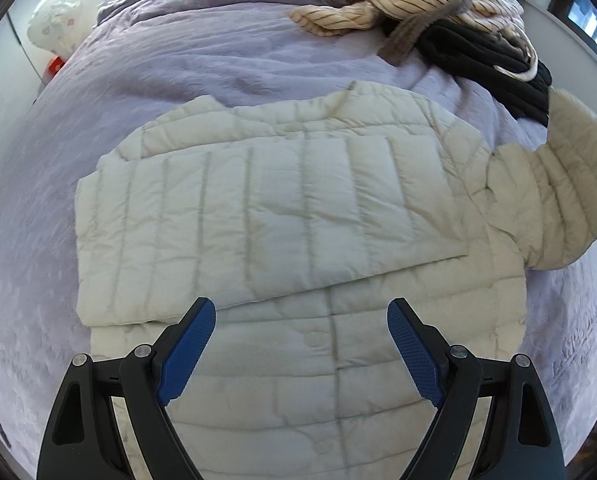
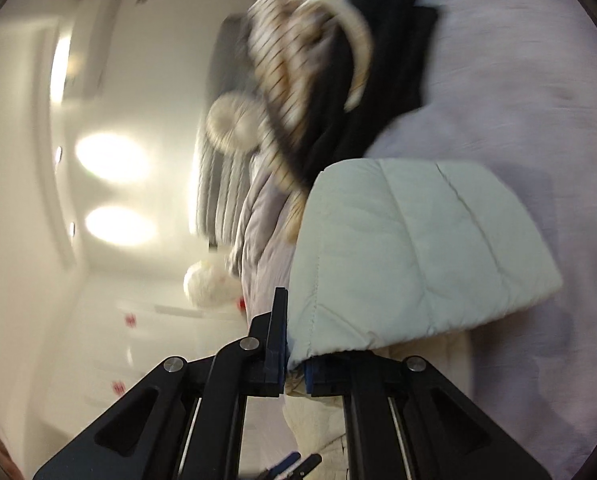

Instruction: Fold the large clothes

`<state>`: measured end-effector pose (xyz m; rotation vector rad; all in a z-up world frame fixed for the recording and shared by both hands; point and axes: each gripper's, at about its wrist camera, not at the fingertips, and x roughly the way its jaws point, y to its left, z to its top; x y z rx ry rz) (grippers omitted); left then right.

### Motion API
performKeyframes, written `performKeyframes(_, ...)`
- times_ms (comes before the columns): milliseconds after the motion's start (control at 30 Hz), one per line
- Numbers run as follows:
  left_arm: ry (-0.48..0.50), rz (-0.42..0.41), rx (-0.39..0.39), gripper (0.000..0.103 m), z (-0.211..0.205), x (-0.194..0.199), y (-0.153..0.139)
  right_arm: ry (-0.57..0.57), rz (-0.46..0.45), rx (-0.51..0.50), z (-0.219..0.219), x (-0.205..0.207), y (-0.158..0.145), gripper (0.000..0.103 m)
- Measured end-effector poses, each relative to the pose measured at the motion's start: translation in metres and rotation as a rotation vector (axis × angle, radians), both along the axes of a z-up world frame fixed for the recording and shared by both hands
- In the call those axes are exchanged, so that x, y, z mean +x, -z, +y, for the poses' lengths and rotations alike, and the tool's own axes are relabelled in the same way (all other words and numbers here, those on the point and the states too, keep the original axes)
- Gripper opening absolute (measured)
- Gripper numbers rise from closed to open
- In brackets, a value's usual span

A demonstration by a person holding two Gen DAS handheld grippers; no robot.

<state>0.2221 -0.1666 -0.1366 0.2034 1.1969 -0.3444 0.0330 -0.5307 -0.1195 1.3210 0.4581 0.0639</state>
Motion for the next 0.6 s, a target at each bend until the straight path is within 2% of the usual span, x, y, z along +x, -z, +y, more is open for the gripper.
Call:
performKeyframes(133, -0.020, -0.017, -0.011, 0.089, 0.019, 0.007, -0.004, -0.127, -0.003, -0.104, 0.048, 0.042, -0.018, 0.007)
performKeyframes(333, -0.076, -0.029, -0.013, 0.089, 0.054, 0.019, -0.003, -0.300, 0.016, -0.244, 0.121, 0.095, -0.022, 0.007)
performKeyframes(467, -0.117, -0.031, -0.012, 0.089, 0.077, 0.026, 0.000, -0.427, 0.087, -0.381, 0.176, 0.124, -0.007, 0.007)
performKeyframes(600, -0.156, -0.032, -0.021, 0.089, 0.094, 0.032, 0.002, -0.497, 0.218, -0.474, 0.214, 0.138, 0.029, 0.007)
